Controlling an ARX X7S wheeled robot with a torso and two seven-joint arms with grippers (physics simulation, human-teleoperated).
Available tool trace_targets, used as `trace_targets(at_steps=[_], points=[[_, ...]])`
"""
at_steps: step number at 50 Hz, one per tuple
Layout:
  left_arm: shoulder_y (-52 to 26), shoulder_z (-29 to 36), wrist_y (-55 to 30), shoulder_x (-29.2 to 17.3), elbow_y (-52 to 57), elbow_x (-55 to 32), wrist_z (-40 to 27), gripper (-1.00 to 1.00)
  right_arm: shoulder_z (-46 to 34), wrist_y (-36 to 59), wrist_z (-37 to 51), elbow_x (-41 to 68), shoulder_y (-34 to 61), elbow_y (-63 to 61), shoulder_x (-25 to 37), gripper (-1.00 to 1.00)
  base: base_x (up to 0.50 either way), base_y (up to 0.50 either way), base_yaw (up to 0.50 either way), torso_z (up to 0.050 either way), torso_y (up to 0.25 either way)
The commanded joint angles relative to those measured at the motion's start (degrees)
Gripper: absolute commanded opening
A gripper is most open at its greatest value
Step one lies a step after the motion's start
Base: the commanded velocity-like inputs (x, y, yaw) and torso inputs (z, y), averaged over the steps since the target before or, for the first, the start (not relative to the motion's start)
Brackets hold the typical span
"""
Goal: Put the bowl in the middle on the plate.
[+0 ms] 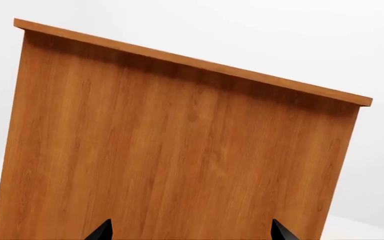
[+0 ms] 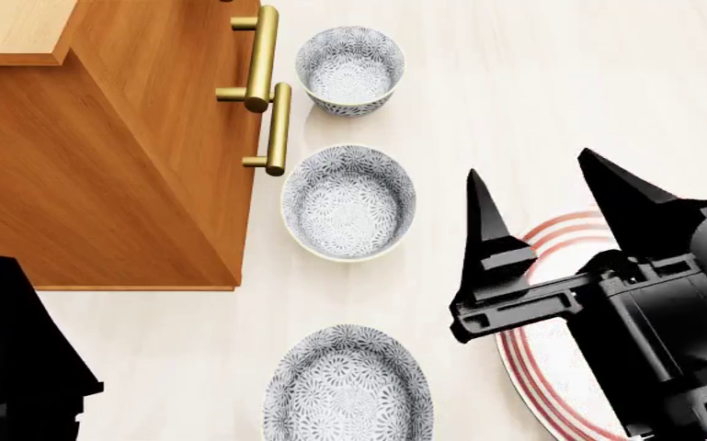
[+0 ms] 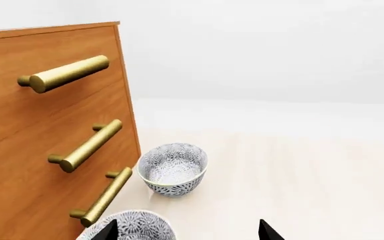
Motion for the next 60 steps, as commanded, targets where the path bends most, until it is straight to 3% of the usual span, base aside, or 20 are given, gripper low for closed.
trace_targets(at_steps=[1, 13, 28, 39, 60], points=[[-0.2, 0.3, -0.1, -0.4, -0.2, 0.3, -0.5, 1.0, -4.5, 2.2, 0.5, 15.4, 13.2, 4.5, 2.5, 1.0, 0.0, 0.0, 0.0, 0.0, 0.0], [-0.3, 1.0, 0.1, -0.5, -0.6, 0.8, -0.7, 1.0, -4.9, 9.0, -1.7, 22.1, 19.3, 10.6, -0.8, 1.0, 0.0, 0.0, 0.0, 0.0, 0.0], [-0.2, 2.0, 0.7, -0.5, -1.2, 1.8, -0.6, 1.0, -6.2, 20.5, -7.0, 40.1, 30.6, 25.3, -8.1, 1.0, 0.0, 0.0, 0.0, 0.0, 0.0], [-0.6, 2.9, 0.8, -0.5, -1.7, 2.6, -0.6, 1.0, -7.1, 28.3, -5.6, 47.5, 39.9, 34.9, -12.5, 1.0, 0.0, 0.0, 0.0, 0.0, 0.0], [-1.4, 3.4, 0.2, -1.2, -2.4, 2.4, -1.5, 1.0, -12.5, 41.2, -11.0, 60.4, 47.6, 57.1, -23.3, 1.0, 0.0, 0.0, 0.0, 0.0, 0.0]])
